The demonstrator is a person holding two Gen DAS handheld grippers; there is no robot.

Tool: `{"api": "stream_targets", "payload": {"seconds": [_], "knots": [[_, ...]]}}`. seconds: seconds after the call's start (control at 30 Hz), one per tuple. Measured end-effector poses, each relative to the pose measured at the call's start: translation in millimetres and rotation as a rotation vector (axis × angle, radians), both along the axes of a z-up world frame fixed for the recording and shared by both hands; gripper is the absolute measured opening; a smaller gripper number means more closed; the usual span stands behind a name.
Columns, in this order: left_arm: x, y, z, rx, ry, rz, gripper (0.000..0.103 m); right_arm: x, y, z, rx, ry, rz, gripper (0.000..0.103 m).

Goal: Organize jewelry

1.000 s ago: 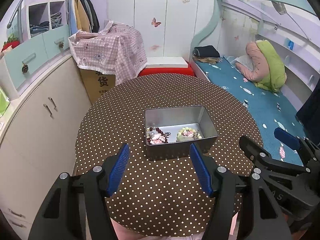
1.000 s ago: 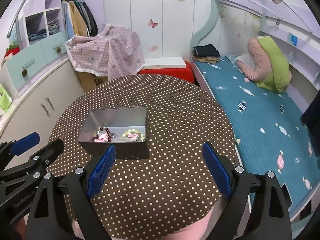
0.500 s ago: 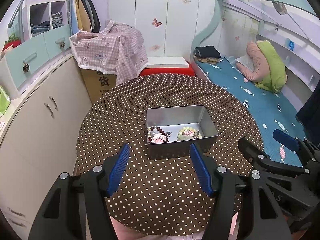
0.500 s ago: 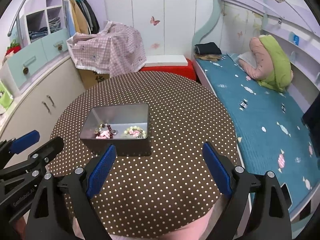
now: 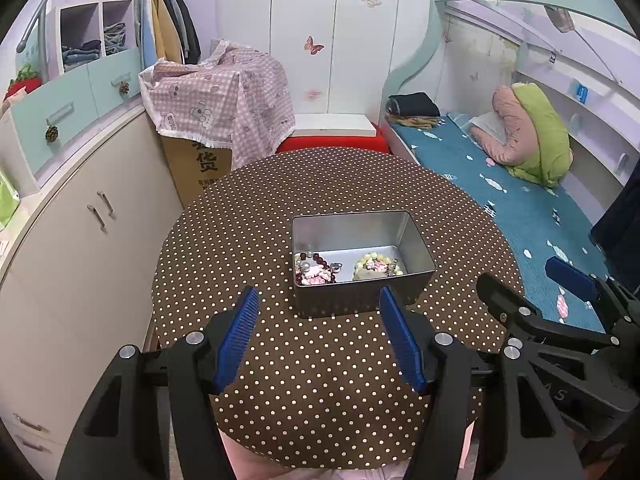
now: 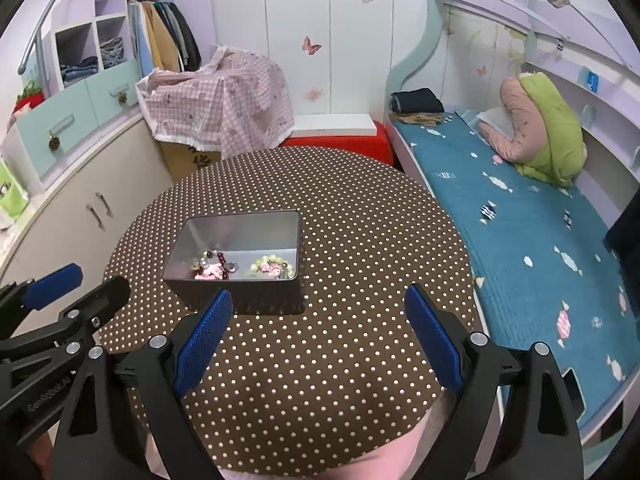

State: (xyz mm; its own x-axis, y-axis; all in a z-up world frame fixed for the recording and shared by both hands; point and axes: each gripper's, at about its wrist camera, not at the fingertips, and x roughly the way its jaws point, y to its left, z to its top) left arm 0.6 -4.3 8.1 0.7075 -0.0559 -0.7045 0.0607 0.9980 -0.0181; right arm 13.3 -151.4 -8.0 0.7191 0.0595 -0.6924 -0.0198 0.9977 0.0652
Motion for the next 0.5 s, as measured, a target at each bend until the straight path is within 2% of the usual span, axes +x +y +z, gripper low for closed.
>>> {"api": "stream_targets", "payload": {"seconds": [0.3, 0.5], "knots": [[-2.1, -1.3, 0.6, 0.000, 0.006, 0.002, 0.060, 3.3, -2.1, -2.0, 0.021, 0.033, 0.011, 0.085], [-2.4, -0.5, 0.1, -0.003, 0.010, 0.007, 0.060, 2.2, -3.8, 0.7, 0.034, -0.005, 0.023, 0.085]]}}
